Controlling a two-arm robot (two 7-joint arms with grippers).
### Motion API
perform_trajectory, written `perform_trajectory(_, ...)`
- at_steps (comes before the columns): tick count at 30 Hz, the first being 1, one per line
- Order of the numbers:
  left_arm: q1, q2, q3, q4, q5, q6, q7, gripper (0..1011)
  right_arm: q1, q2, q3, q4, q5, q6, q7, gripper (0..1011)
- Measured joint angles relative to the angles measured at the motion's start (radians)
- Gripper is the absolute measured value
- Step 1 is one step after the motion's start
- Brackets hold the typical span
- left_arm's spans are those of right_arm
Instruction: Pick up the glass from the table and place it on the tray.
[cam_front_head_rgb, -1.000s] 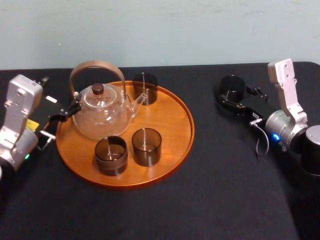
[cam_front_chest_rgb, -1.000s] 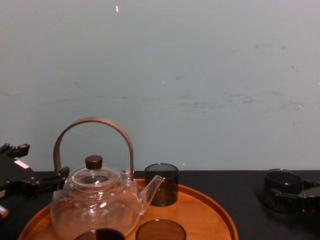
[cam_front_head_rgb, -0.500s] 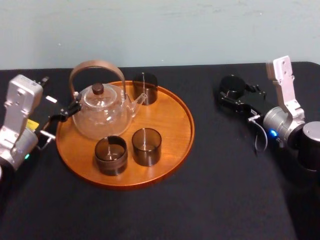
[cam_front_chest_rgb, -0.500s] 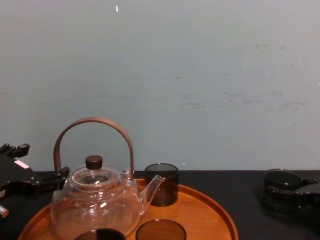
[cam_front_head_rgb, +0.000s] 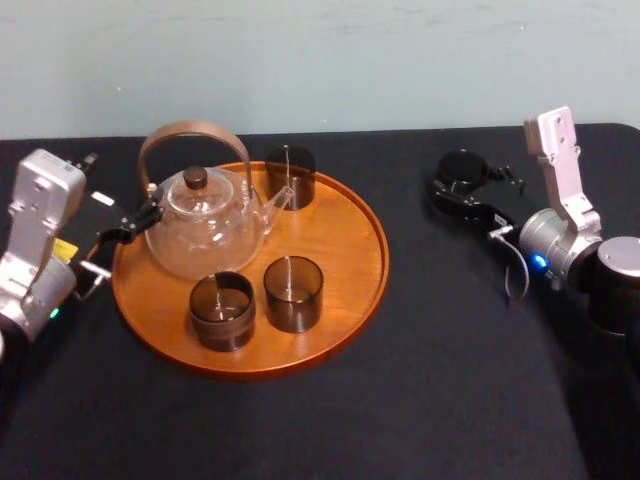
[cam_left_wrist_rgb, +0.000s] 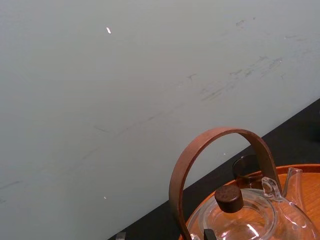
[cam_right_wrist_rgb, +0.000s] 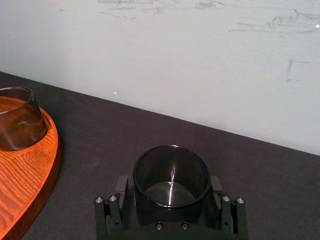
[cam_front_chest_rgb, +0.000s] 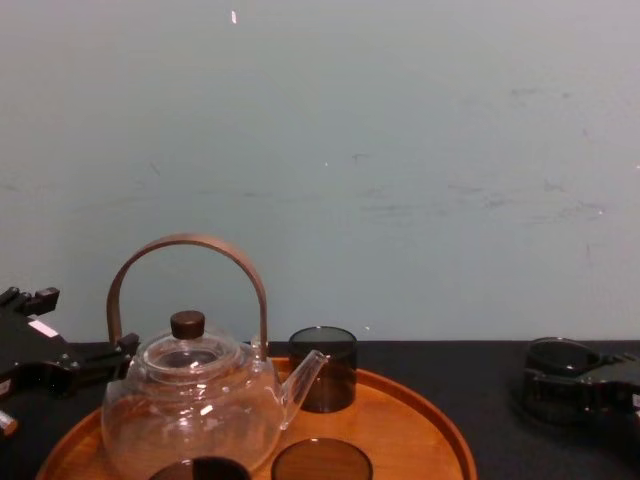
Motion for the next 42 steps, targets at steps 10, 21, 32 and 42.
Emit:
perform_trajectory(10, 0.0, 0.0, 0.0, 0.0, 0.0, 0.0, 0.0, 1009, 0.002, -0.003, 0.0, 0.002, 0.0, -0.002, 0.0, 1002)
perform_trajectory(21, 0.0, 0.0, 0.0, 0.0, 0.0, 0.0, 0.0, 1009, 0.001, -0.002, 0.001, 0.001, 0.001, -0.002, -0.001, 916)
perform_trajectory(32, 0.0, 0.0, 0.0, 0.0, 0.0, 0.0, 0.0, 1010, 0.0, -0.001, 0.001, 0.0, 0.001, -0.001, -0.001, 898)
perform_trajectory(42, 0.0, 0.0, 0.0, 0.0, 0.0, 0.0, 0.0, 1010, -0.011, 0.005, 0.001, -0.022, 0.007, 0.008, 0.013, 898)
